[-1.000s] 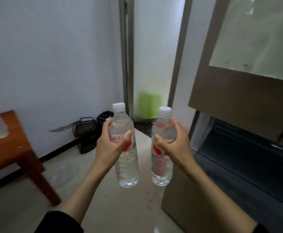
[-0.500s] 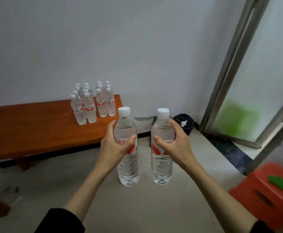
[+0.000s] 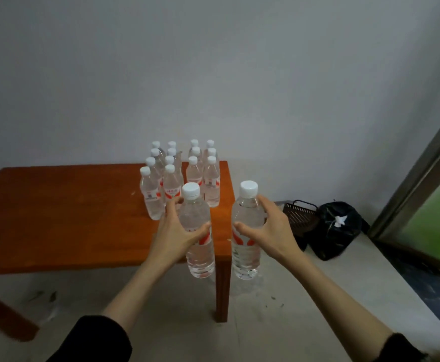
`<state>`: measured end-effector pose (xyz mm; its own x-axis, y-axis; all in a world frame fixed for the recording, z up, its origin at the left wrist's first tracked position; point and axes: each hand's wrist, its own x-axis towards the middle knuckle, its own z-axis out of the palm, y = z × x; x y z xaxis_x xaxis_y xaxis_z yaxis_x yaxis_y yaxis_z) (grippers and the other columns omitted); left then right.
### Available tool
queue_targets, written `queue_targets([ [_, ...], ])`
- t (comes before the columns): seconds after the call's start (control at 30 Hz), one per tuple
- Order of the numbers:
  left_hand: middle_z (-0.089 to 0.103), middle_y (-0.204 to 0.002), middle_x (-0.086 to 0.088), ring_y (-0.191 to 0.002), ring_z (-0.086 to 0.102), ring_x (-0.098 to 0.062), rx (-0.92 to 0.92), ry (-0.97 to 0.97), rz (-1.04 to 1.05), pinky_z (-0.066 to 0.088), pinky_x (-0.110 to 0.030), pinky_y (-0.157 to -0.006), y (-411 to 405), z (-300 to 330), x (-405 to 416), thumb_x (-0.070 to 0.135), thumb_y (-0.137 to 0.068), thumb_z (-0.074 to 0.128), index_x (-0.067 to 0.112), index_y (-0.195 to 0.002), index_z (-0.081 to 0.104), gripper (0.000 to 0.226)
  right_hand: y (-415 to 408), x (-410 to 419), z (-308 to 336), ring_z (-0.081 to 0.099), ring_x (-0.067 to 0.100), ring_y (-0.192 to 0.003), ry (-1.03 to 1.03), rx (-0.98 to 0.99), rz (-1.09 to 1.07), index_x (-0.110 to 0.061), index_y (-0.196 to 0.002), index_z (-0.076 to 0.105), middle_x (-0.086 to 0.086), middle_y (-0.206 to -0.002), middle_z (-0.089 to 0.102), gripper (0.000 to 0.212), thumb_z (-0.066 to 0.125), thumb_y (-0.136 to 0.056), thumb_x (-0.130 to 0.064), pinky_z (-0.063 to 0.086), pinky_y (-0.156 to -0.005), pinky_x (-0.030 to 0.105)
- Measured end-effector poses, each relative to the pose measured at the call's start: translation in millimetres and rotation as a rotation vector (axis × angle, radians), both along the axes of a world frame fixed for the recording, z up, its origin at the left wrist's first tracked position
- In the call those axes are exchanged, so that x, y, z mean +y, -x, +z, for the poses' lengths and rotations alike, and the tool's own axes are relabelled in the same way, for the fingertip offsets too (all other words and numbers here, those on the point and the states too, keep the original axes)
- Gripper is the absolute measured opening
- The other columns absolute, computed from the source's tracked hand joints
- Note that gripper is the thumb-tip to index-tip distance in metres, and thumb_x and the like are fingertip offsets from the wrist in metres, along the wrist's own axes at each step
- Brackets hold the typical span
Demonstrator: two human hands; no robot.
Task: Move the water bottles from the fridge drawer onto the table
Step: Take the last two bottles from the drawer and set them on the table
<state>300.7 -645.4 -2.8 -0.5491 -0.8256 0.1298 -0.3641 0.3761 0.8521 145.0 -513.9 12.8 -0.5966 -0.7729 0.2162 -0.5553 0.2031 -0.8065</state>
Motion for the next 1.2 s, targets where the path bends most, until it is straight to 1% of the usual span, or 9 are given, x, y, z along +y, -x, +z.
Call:
queue_targets([
  [0.1, 0.036, -0.146, -0.002, -0.13, 0.042, -0.025, -0.067, 0.025, 0.044, 0.043, -0.048, -0.1, 26.4, -8.5, -39.3, 0.048, -0.067, 0.075, 0.036, -0.133, 0.02, 0.087, 22.0, -44.2, -4.1, 0.051, 0.017, -0.12, -0.033, -0.012, 0.025, -0.024, -0.134, 0.043, -0.001, -0.133, 0.053, 0.082, 0.068, -0.063, -0.056, 0.045, -0.1, 0.047],
  [0.23, 0.035, -0.146, -0.004, -0.129, 0.042, -0.026, -0.169, 0.021, 0.063, 0.043, -0.045, -0.097, 56.6, -24.9, -86.0, 0.052, -0.066, 0.074, 0.033, -0.136, 0.02, 0.091, 48.2, -94.5, -17.1, 0.052, 0.017, -0.119, -0.1, 0.0, 0.023, -0.025, -0.135, 0.041, -0.001, -0.133, 0.054, 0.077, 0.075, -0.068, -0.045, 0.046, -0.099, 0.046],
  [0.33, 0.038, -0.145, -0.004, -0.129, 0.043, -0.026, -0.232, 0.003, 0.053, 0.045, -0.049, -0.098, 74.7, -42.4, -120.4, 0.055, -0.064, 0.074, 0.029, -0.138, 0.022, 0.094, 64.3, -129.8, -29.4, 0.052, 0.017, -0.119, -0.149, -0.001, 0.028, -0.025, -0.133, 0.041, -0.001, -0.132, 0.054, 0.077, 0.076, -0.067, -0.044, 0.046, -0.099, 0.045],
  [0.57, 0.045, -0.139, -0.004, -0.127, 0.045, -0.024, -0.276, 0.03, 0.034, 0.044, -0.045, -0.101, 106.1, -83.3, -175.3, 0.047, -0.068, 0.074, 0.022, -0.138, 0.027, 0.087, 85.2, -200.6, -57.5, 0.058, 0.013, -0.107, -0.228, -0.023, -0.003, -0.024, -0.127, 0.045, -0.002, -0.123, 0.059, 0.067, 0.078, -0.069, -0.036, 0.049, -0.086, 0.028],
  [0.67, 0.044, -0.141, -0.001, -0.13, 0.043, -0.023, -0.257, 0.035, -0.006, 0.04, -0.044, -0.105, 117.0, -93.1, -191.0, 0.045, -0.07, 0.074, 0.023, -0.139, 0.027, 0.086, 92.6, -220.6, -66.9, 0.053, 0.005, -0.093, -0.263, 0.001, -0.023, -0.023, -0.123, 0.047, -0.005, -0.116, 0.06, 0.062, 0.077, -0.07, -0.035, 0.043, -0.076, 0.02],
  [0.83, 0.043, -0.142, -0.002, -0.131, 0.042, -0.022, -0.276, 0.004, -0.055, 0.039, -0.043, -0.106, 136.1, -100.9, -213.5, 0.042, -0.07, 0.074, 0.021, -0.139, 0.024, 0.088, 106.9, -246.8, -80.2, 0.055, 0.003, -0.089, -0.298, -0.026, -0.016, -0.024, -0.119, 0.049, -0.011, -0.103, 0.059, 0.058, 0.077, -0.069, -0.033, 0.038, -0.066, 0.01],
  [1.03, 0.046, -0.137, -0.004, -0.128, 0.043, -0.023, -0.241, 0.002, -0.023, 0.04, -0.04, -0.105, 156.3, -106.2, -226.8, 0.032, -0.07, 0.076, 0.017, -0.136, 0.027, 0.084, 120.0, -265.8, -89.8, 0.055, 0.002, -0.088, -0.274, -0.062, 0.009, -0.026, -0.111, 0.051, -0.014, -0.097, 0.057, 0.048, 0.077, -0.072, -0.029, 0.035, -0.065, 0.005],
  [1.1, 0.045, -0.135, -0.005, -0.127, 0.043, -0.023, -0.227, -0.003, -0.012, 0.04, -0.041, -0.104, 160.2, -107.9, -230.0, 0.031, -0.069, 0.077, 0.016, -0.135, 0.029, 0.082, 122.5, -269.2, -93.7, 0.057, 0.006, -0.097, -0.265, -0.07, 0.02, -0.026, -0.111, 0.052, -0.011, -0.104, 0.058, 0.046, 0.076, -0.073, -0.029, 0.04, -0.074, 0.01],
  [1.2, 0.042, -0.134, -0.005, -0.127, 0.04, -0.022, -0.224, -0.001, -0.008, 0.04, -0.042, -0.104, 164.5, -111.6, -231.8, 0.032, -0.07, 0.076, 0.015, -0.134, 0.03, 0.081, 123.2, -270.5, -102.1, 0.043, 0.008, -0.11, -0.289, -0.082, -0.011, -0.021, -0.123, 0.047, -0.003, -0.123, 0.043, 0.06, 0.077, -0.071, -0.026, 0.038, -0.089, 0.02],
])
